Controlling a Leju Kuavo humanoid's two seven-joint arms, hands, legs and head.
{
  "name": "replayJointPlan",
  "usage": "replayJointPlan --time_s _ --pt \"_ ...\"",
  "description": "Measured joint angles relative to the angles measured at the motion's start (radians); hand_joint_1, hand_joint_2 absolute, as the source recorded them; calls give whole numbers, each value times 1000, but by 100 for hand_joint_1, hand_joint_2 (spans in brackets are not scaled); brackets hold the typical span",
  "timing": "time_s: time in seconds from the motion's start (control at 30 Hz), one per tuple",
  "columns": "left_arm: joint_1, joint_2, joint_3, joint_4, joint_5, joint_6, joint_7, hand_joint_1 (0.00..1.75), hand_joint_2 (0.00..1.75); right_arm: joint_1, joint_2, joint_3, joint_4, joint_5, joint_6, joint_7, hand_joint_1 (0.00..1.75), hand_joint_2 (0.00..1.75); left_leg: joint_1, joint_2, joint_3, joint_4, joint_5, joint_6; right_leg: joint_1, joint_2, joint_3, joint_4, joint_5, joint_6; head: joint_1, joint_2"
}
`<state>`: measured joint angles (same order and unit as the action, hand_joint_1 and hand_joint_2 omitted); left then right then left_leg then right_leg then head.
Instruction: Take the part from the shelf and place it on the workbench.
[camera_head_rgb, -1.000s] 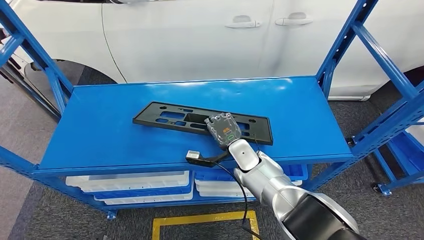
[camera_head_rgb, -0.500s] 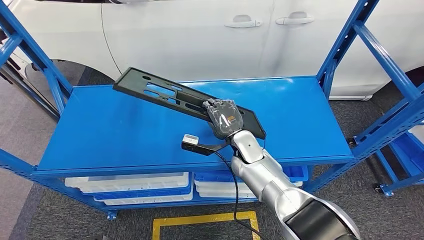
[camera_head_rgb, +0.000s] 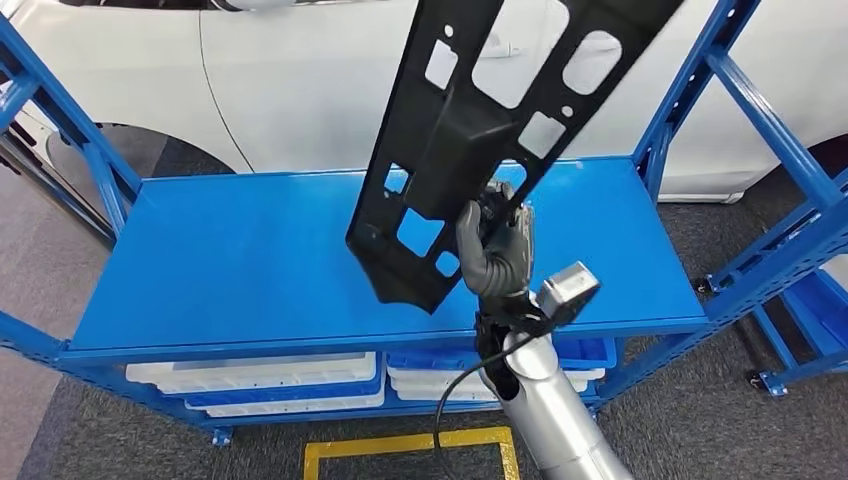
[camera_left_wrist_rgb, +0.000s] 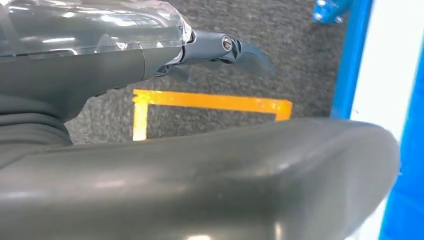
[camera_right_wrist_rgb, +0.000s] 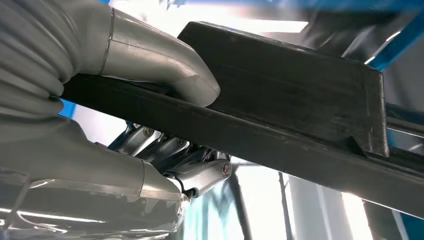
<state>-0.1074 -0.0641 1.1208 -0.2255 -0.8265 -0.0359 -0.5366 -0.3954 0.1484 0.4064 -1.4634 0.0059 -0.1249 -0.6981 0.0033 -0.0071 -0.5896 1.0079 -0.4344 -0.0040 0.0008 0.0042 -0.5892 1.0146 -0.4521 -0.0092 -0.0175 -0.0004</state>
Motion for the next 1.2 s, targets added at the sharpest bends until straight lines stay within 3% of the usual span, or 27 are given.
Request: replayJointPlan --time_s 0.07,0.1,0.2,0.23,0.27,0.3,0.37,0.43,0.53,0.6,0.7,0.73,0.77,0.8,0.87,0.93,1.07,1.13,1.2 --pt "3 0 1 0 1 1 -1 0 0 41 -13 21 -80 -33 55 0 175 175 5 1 6 -11 4 10 0 0 -2 14 -15 11 0 0" --pt "3 0 1 0 1 1 -2 0 0 57 -21 34 -114 -42 78 -1 175 175 7 2 9 -17 7 16 -1 0 -16 47 -38 15 0 0" --pt "2 0 1 0 -3 0 -4 0 0 103 -46 76 -194 -44 139 -2 175 175 7 3 11 -20 8 22 -5 -1 -105 239 -130 24 0 0" --pt "2 0 1 0 -6 -1 -3 0 0 119 -54 92 -215 -42 159 -1 175 175 7 2 11 -19 7 22 -7 -1 -126 281 -140 26 0 0" --pt "2 0 1 0 -9 -3 -2 0 0 131 -62 110 -235 -42 180 -1 175 175 7 2 11 -18 7 21 -9 -1 -129 284 -129 28 0 0" --pt "1 0 1 0 -12 -5 0 0 0 139 -67 127 -252 -47 199 -1 175 175 7 2 12 -16 5 20 -11 -1 -111 246 -100 29 0 0" --pt "-4 0 0 0 -15 -12 8 0 0 146 -74 162 -276 -66 242 -1 175 175 7 1 12 -9 1 13 -14 -2 -41 104 -35 27 0 0" --pt "-9 0 0 0 -15 -20 23 0 0 149 -80 197 -283 -86 289 -1 175 175 4 0 11 -2 -4 3 -12 -1 2 16 -7 18 0 0" --pt "-11 1 0 0 -15 -32 46 0 0 164 -88 238 -287 -88 352 1 175 175 6 0 11 -2 -5 -13 -8 1 4 4 -5 -1 0 0" --pt "-10 2 1 0 -13 -39 60 0 0 178 -89 257 -294 -65 370 1 175 175 9 1 -2 33 -32 -23 -11 -2 7 -1 0 -14 0 0" --pt "-1 5 4 0 -6 -37 77 0 0 200 -93 285 -301 -19 338 1 175 175 11 2 -78 216 -136 -34 -10 -6 6 -2 5 -23 0 0" --pt "3 7 6 0 -4 -35 83 0 0 204 -96 295 -302 -9 321 1 175 175 11 2 -100 269 -158 -35 -8 -6 3 -1 6 -24 0 0" --pt "7 9 7 0 -3 -32 89 0 0 206 -100 304 -302 -3 307 1 175 175 11 2 -106 290 -161 -35 -7 -6 1 1 7 -24 0 0" --pt "10 11 8 0 -2 -30 95 0 0 207 -103 312 -302 1 296 1 175 175 11 2 -90 266 -143 -33 -6 -5 -2 2 8 -24 0 0" --pt "13 14 10 0 -1 -25 105 0 0 206 -107 323 -302 7 283 1 175 175 10 2 -10 126 -82 -25 -5 -5 -3 5 9 -21 0 0" --pt "13 17 13 0 1 -20 116 0 0 203 -111 332 -302 11 271 1 175 175 6 1 47 16 -46 -15 -2 -5 -6 7 13 -14 0 0" --pt "16 20 24 0 4 -18 133 0 0 198 -119 343 -303 13 249 1 175 175 4 2 44 -9 -21 8 -2 -4 -15 8 17 12 0 0" --pt "16 21 26 0 4 -18 136 0 0 196 -124 345 -303 13 247 1 175 175 9 5 30 -18 -2 21 -3 -3 -40 64 -40 20 0 0" --pt "16 21 28 0 5 -18 138 0 0 195 -130 347 -303 14 240 1 175 175 7 7 8 -18 14 27 -7 -3 -82 191 -132 26 0 0"
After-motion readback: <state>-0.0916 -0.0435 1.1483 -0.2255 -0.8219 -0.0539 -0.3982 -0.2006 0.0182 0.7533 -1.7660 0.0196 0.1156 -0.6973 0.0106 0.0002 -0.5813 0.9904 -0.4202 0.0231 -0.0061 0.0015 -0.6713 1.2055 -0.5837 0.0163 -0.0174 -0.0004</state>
